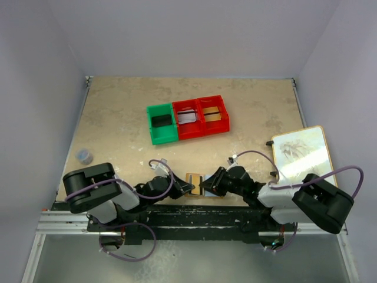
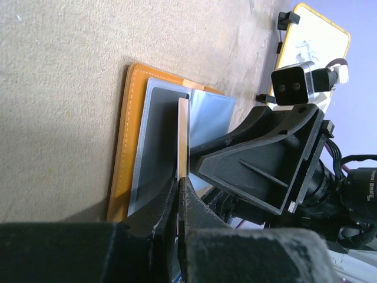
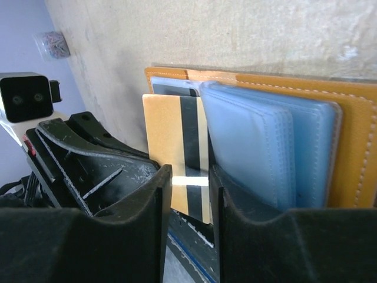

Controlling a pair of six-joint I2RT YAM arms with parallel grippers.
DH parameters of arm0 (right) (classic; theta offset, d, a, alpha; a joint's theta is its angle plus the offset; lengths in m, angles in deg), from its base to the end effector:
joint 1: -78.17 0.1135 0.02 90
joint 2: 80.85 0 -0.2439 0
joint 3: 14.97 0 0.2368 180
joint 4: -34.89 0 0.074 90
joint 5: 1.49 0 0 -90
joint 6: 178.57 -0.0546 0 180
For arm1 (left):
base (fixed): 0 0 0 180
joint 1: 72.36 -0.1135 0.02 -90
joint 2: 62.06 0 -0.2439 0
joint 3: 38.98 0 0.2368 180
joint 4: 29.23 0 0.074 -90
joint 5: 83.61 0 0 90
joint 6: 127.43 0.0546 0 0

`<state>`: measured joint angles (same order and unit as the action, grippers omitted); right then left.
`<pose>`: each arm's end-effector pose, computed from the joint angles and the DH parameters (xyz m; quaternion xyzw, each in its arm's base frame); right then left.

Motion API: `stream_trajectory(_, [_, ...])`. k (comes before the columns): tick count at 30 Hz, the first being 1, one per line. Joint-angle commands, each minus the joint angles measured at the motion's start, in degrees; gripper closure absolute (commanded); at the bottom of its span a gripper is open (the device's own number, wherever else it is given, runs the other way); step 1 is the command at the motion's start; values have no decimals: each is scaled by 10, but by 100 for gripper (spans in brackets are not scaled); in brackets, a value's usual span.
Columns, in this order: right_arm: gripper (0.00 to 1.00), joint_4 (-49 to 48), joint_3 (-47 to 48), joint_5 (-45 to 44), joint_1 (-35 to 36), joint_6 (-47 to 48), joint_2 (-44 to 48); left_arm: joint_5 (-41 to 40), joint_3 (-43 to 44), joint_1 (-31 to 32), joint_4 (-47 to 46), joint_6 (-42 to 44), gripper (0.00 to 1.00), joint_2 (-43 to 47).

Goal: Take the credit cards out of the card holder

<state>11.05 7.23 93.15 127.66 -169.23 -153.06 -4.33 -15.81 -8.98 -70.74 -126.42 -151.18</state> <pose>0.1349 0.1647 0.1077 0.2073 0.8227 0.4935 0.1915 0.1117 -0.2001 0.0883 -0.2348 0.8051 -0.5047 0.2050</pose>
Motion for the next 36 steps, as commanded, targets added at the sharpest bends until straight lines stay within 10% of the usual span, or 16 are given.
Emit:
stream_trajectory(1, [69, -67, -27, 5, 3, -24, 1, -1, -12, 5, -54, -10, 100, -11])
stream_trajectory(36, [79, -210, -34, 31, 2, -38, -56, 33, -5, 22, -212, -15, 100, -120])
